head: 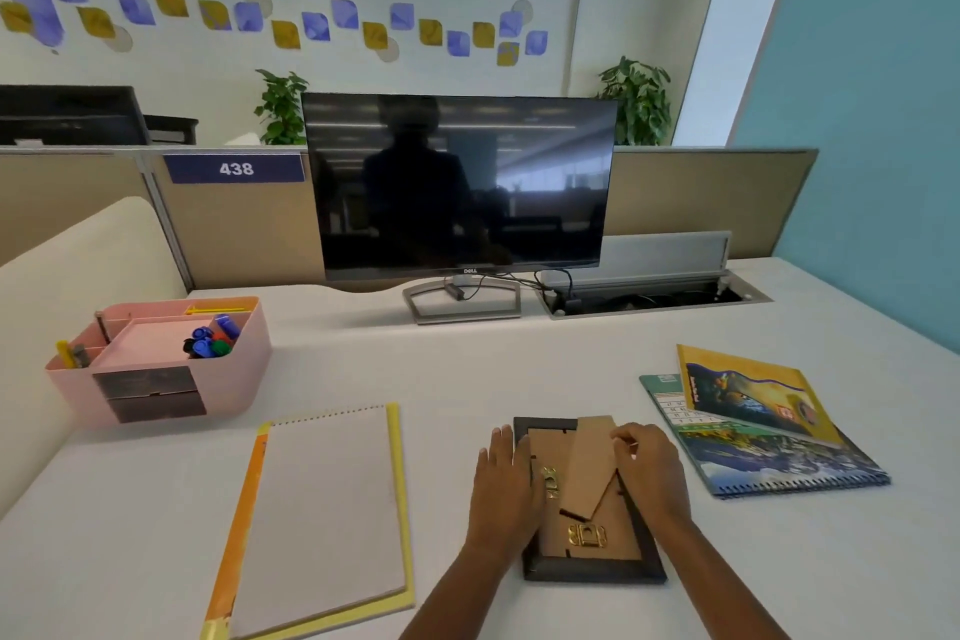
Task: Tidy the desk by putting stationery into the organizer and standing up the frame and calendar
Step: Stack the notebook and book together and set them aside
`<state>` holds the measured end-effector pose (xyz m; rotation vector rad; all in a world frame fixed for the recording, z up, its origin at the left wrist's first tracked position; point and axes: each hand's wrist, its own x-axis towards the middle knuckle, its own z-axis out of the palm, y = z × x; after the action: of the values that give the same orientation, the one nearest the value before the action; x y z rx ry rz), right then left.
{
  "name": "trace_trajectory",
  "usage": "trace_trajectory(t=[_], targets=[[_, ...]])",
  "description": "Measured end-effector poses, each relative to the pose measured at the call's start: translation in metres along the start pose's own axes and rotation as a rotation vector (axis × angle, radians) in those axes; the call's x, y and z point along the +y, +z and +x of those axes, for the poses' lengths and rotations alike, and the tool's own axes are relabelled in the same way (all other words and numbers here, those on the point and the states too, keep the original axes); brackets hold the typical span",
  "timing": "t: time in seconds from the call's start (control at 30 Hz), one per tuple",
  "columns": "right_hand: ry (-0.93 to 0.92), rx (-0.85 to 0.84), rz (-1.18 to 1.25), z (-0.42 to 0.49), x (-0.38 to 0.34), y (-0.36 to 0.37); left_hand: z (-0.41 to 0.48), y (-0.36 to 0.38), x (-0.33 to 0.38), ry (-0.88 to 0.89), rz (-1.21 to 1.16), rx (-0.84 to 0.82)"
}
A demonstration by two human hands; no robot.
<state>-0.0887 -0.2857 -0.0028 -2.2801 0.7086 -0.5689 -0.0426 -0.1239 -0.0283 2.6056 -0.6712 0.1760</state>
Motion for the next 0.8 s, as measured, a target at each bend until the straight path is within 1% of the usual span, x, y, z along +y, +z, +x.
trace_trajectory(t=[0.1,0.2,0.3,0.4,0.57,0.63,0.7,0.8], targets=[[0.018,0.046,-0.033,0.014,0.024,-0.018,0.004,0.01,0.023,0.066,-0.012,-0.009],[0.03,0.059,-0.091,0.029,0.041,-0.035,0.011,0.021,0.041,0.114,-0.028,-0.099],[0.035,0.052,-0.163,0.046,0.058,-0.044,0.015,0.029,0.055,0.157,0.003,-0.116],[0.061,-0.039,-0.241,0.067,0.073,-0.046,0.02,0.036,0.063,0.176,0.034,-0.124],[0.129,-0.331,-0.463,0.099,0.088,-0.049,0.026,0.04,0.061,0.171,0.047,-0.093],[0.128,-0.378,-0.511,0.104,0.092,-0.048,0.027,0.04,0.057,0.154,0.059,-0.084],[0.127,-0.346,-0.516,0.103,0.093,-0.047,0.028,0.04,0.052,0.131,0.068,-0.086],[0.11,-0.23,-0.527,0.095,0.089,-0.045,0.03,0.044,0.047,0.129,0.075,-0.057]])
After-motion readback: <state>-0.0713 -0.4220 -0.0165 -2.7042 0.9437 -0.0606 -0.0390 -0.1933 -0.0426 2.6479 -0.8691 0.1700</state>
